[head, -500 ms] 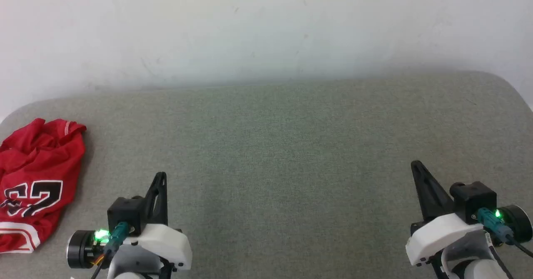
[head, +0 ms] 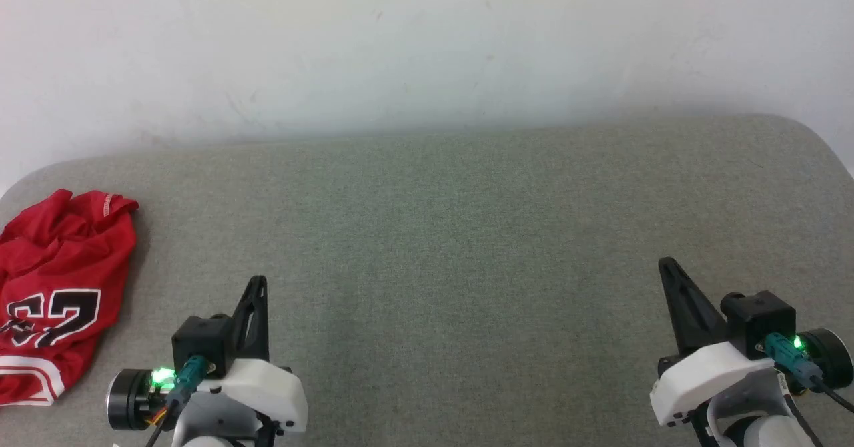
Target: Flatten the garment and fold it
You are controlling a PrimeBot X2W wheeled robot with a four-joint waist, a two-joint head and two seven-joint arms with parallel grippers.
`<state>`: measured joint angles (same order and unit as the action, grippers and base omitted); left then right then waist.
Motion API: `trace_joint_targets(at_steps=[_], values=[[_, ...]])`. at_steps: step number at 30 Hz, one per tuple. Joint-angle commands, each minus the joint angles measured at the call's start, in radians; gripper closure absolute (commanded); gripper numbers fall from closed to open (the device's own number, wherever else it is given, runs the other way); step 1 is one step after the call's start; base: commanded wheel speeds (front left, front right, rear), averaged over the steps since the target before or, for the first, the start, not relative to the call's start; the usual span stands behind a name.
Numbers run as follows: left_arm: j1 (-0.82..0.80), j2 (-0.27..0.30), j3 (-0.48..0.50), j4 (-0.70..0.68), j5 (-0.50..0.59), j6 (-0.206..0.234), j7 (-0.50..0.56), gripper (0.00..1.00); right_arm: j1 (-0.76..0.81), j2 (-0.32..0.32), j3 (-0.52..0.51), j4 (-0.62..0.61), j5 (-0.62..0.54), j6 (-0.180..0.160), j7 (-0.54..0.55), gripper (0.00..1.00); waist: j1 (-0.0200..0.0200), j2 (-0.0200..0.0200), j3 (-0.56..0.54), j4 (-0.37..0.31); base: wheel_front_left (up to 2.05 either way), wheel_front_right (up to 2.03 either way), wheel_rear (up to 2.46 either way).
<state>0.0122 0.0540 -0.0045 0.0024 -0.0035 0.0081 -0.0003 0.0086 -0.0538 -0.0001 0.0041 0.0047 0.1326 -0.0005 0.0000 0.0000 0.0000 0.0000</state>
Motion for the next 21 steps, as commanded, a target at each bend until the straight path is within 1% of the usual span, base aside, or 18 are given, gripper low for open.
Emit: trace_joint_targets(at_steps=[1,11,12,21], values=[[-0.012,-0.004,0.005,-0.002,0.004,-0.008,0.0,1.0,-0.009,0.004,0.0,-0.004,-0.005,-0.002,0.0,1.0,0.0,0.0,0.0,0.0,0.0,0.0,0.0],[-0.012,-0.004,0.005,-0.002,0.004,-0.008,0.0,1.0,-0.009,0.004,0.0,-0.004,-0.005,-0.002,0.0,1.0,0.0,0.0,0.0,0.0,0.0,0.0,0.0],[0.0,0.0,0.0,0.0,0.0,0.0,0.0,0.0,0.0,0.0,0.0,0.0,0.0,0.0,0.0,0.0,0.0,0.0,0.0,0.0,0.0,0.0,0.0],[0.003,0.001,-0.001,0.0,-0.003,-0.003,-0.011,0.0,0.002,0.0,-0.015,0.005,0.011,0.0,-0.011,0.0,0.0,0.0,0.001,0.0,0.0,0.0,0.0]])
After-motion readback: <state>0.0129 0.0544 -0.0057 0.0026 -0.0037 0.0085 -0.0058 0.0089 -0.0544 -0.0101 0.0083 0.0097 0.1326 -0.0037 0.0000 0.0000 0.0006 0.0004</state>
